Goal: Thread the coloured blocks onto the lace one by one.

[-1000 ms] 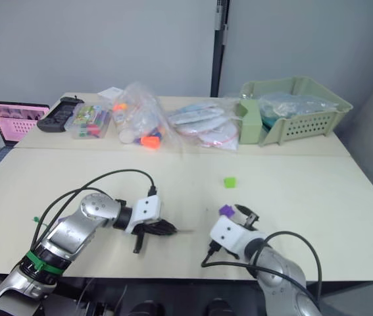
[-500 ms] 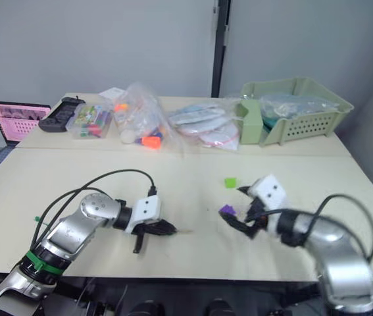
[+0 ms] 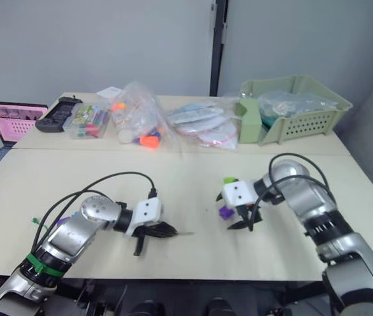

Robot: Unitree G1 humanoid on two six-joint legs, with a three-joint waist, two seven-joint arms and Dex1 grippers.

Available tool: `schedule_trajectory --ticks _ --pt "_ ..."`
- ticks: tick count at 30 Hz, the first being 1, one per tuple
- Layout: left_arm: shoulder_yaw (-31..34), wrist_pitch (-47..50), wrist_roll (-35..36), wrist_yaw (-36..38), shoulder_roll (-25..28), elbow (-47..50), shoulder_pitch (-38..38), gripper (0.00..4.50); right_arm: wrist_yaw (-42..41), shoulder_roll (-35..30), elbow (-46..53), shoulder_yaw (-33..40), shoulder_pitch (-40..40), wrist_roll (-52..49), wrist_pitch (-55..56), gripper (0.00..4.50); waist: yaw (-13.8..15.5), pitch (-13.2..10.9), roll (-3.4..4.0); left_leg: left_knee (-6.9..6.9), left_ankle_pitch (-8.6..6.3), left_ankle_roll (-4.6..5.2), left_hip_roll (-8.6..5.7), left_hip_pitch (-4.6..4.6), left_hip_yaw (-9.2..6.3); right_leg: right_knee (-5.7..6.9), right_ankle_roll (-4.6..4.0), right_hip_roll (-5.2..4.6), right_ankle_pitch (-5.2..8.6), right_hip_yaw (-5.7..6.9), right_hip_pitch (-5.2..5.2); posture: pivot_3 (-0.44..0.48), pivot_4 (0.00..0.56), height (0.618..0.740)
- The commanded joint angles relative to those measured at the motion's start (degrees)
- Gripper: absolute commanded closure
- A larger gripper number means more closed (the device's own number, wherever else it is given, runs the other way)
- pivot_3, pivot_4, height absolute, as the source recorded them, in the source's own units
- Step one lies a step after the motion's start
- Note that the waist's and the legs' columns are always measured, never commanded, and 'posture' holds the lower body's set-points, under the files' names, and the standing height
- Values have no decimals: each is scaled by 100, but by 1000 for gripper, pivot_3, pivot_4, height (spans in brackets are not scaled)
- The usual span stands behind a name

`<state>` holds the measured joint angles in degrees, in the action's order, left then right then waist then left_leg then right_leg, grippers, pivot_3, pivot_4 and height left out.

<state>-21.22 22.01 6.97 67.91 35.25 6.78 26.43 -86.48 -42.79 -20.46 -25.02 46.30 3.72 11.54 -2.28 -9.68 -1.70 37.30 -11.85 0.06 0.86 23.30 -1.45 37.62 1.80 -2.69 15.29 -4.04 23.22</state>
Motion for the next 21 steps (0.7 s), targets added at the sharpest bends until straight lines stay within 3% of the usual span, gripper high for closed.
schedule_trajectory --ticks 1,5,8,15,18,21 --pt "119 56 70 -70 43 254 -14 4500 -271 111 -663 -107 310 137 639 17 13 0 0 0 0 0 0 0 -1 2 0 0 0 0 0 0 150 740" --pt "127 120 81 -130 55 331 -65 4500 -413 295 -1268 -209 533 233 967 17 15 0 0 0 0 0 -2 -2 -2 3 -1 -3 -1 0 -1 0 150 740" --pt "142 159 94 -172 76 386 -102 4500 -460 401 -1592 -224 655 258 1107 776 1 0 1 0 0 0 1 -6 -3 9 -3 -1 -2 1 -1 0 150 740" --pt "147 231 107 -213 82 442 -119 4500 -537 478 -1605 -129 672 98 1013 3133 -6 0 1 0 0 0 0 -12 -6 25 -4 -1 -3 2 -1 0 150 740" --pt "132 227 109 -214 67 415 -90 4500 -533 445 -1132 44 441 -197 307 3149 -4 0 2 0 0 0 -1 -12 -6 29 -4 -2 -3 2 0 0 150 740" --pt "121 206 101 -207 68 408 -77 4500 -265 125 503 318 -290 -475 -1213 3149 38 0 2 0 0 0 -1 -8 -15 37 -5 -3 -3 4 2 0 150 740"
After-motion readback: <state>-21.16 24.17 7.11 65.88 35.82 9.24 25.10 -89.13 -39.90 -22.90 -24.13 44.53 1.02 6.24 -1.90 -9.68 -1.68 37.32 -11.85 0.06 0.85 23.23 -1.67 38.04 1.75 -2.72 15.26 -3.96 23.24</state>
